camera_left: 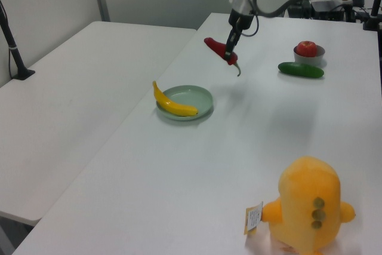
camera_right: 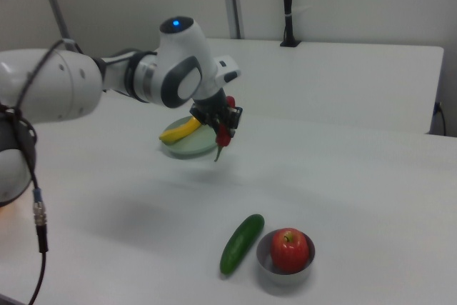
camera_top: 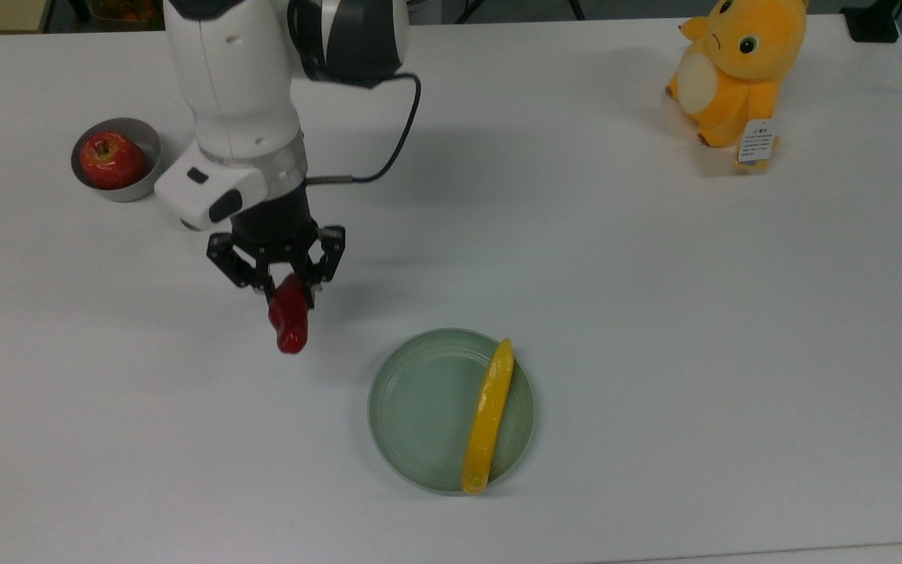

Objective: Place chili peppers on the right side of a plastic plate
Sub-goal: 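Lift the red chili pepper and carry it toward the green plate, then lower the chili pepper beside the plate rim and open the gripper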

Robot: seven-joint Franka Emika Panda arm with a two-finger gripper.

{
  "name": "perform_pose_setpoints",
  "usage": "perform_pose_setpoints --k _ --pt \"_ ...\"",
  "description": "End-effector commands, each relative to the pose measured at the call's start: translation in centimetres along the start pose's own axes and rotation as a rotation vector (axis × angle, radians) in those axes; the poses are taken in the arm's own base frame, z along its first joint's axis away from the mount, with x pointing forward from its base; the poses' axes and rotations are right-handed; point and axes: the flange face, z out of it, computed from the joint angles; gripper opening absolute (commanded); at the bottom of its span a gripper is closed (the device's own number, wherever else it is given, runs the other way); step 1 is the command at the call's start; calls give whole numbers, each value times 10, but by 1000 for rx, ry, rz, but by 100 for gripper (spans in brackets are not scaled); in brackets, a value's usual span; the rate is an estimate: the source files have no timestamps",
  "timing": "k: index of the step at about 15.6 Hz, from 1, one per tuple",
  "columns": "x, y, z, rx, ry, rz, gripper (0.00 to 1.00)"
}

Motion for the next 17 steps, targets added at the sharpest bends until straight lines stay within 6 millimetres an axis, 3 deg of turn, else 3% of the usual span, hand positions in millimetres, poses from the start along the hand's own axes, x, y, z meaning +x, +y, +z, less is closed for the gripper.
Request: perform_pose_setpoints --k 1,3,8,9,10,14,15,16,17 --pt "18 5 38 3 69 48 23" --pt "20 2 58 -1 107 49 23" --pt "22 -1 75 -11 169 52 25" --pt "23 -9 81 -13 178 34 26" --pt "25 -14 80 -25 193 10 43" --pt "22 -18 88 -83 176 -80 79" --pt "22 -20 89 -82 175 -85 93" --pt "22 -18 88 -84 175 -85 100" --pt "22 -18 85 -86 178 -86 100"
